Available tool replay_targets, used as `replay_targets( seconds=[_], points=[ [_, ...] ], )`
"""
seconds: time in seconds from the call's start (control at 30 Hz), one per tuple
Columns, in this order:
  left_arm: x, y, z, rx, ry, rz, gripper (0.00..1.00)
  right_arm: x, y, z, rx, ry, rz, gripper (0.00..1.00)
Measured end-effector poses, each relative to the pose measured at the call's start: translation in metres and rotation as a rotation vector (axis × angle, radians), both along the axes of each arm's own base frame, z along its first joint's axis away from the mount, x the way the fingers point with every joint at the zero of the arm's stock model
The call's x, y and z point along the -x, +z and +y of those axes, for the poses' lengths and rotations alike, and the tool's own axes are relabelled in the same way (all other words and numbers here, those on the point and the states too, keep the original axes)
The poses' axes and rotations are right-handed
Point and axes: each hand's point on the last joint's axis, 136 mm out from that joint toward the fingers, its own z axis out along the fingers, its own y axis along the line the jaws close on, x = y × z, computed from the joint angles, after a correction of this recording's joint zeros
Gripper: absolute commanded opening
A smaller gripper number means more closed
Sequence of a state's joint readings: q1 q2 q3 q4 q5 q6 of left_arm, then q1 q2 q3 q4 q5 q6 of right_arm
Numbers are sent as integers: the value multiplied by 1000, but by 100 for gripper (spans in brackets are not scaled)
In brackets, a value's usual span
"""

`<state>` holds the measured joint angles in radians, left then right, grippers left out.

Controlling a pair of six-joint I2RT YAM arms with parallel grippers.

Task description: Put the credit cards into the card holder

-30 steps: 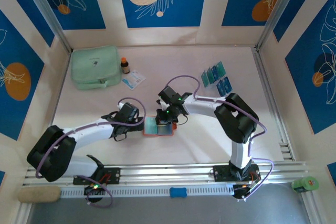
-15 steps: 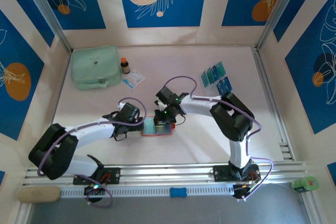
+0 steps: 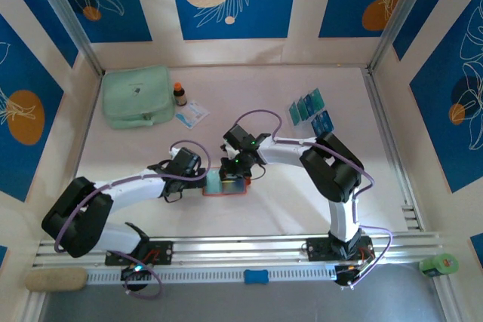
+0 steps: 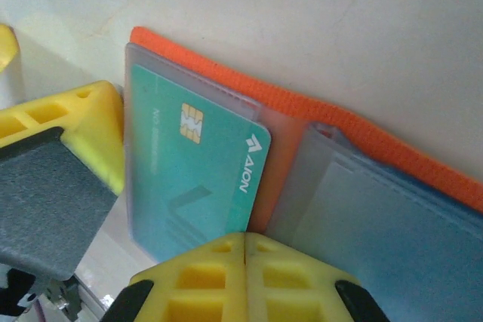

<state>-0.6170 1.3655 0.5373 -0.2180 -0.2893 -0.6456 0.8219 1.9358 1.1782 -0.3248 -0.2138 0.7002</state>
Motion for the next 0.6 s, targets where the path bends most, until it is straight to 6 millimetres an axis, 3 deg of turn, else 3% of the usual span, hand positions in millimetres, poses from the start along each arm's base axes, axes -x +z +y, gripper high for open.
replay_targets(
  seconds=[0.6],
  points=[
    [-1,14,-6,41,-12,-16,100,2,-3,3,-45,-23,49,4]
  ],
)
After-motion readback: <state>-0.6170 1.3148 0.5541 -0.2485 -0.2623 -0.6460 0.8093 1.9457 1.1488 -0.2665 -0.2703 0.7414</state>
